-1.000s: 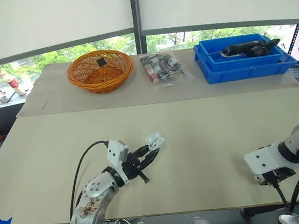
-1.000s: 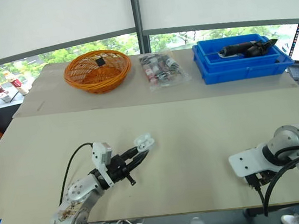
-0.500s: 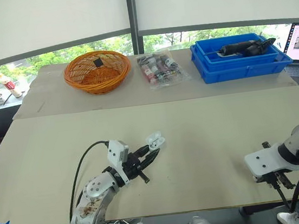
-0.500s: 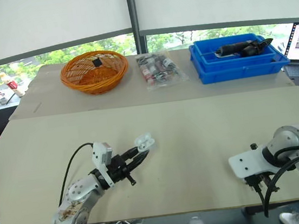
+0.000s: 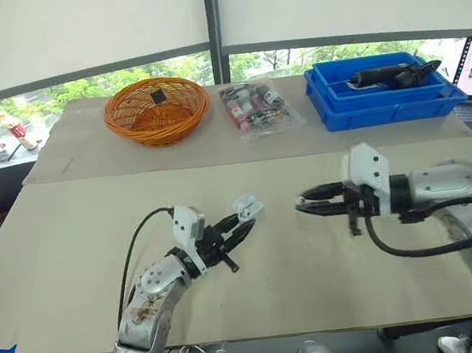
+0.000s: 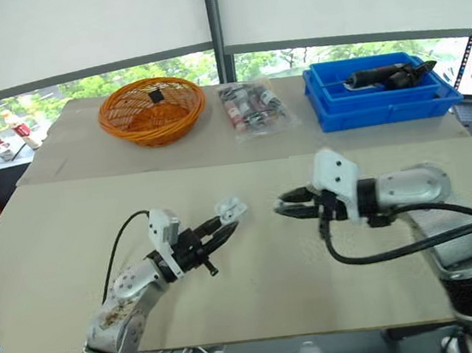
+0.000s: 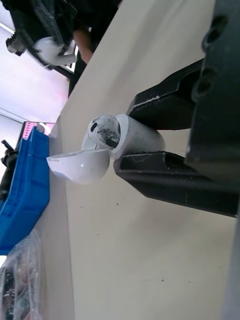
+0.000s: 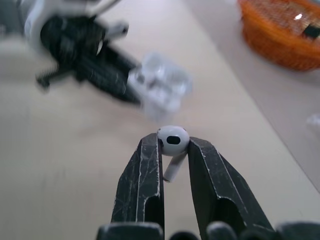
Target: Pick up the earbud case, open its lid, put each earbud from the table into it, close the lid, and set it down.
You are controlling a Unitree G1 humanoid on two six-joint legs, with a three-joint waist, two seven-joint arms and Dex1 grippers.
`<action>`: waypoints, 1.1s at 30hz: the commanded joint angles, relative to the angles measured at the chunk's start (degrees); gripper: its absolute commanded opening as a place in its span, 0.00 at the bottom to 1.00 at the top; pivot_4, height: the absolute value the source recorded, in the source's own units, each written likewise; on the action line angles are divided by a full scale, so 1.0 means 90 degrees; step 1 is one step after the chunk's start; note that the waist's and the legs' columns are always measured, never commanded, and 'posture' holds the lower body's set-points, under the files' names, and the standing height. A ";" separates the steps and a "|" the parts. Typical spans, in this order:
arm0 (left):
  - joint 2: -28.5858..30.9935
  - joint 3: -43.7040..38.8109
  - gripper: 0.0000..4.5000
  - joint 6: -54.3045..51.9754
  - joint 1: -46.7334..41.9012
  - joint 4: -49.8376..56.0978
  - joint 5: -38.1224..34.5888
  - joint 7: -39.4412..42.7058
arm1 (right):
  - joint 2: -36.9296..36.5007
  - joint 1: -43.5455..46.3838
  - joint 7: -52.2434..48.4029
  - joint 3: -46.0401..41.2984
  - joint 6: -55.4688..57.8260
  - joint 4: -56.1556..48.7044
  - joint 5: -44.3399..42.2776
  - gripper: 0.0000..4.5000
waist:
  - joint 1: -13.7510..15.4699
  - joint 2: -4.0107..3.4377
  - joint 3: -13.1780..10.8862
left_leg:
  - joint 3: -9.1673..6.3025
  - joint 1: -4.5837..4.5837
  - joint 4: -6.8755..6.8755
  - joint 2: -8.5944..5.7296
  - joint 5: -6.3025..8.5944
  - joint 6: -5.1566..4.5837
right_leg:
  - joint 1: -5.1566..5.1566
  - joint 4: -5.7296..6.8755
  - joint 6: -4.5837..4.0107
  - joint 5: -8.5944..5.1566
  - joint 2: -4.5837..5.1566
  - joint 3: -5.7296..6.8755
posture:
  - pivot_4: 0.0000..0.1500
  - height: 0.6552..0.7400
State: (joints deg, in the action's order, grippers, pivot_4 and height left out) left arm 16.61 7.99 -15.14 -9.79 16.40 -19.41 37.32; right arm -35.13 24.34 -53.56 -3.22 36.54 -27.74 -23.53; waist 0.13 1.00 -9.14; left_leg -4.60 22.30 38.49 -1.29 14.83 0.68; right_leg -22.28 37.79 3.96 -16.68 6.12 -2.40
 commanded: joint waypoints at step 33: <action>0.0053 -0.0202 0.14 -0.1061 -0.0641 0.0409 -0.1040 0.0246 | 0.1548 -0.1086 0.2296 0.1049 -0.2027 0.0213 0.1110 0.08 | -0.0102 -0.0001 0.0000 | 0.0000 -0.0008 -0.0004 -0.0001 0.0000 0.0000 | -0.0011 0.0020 0.0000 0.0000 -0.0004 0.0000 | 1.00 1.00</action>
State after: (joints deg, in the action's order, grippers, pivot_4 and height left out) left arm 17.12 6.93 -25.35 -14.90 17.11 -27.39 39.01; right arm -20.33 14.93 -32.53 5.85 20.79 -25.29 -14.76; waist -0.78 0.99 -9.14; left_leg -4.61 22.23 38.46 -1.30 14.83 0.68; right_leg -22.37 37.97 3.96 -16.68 6.09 -2.40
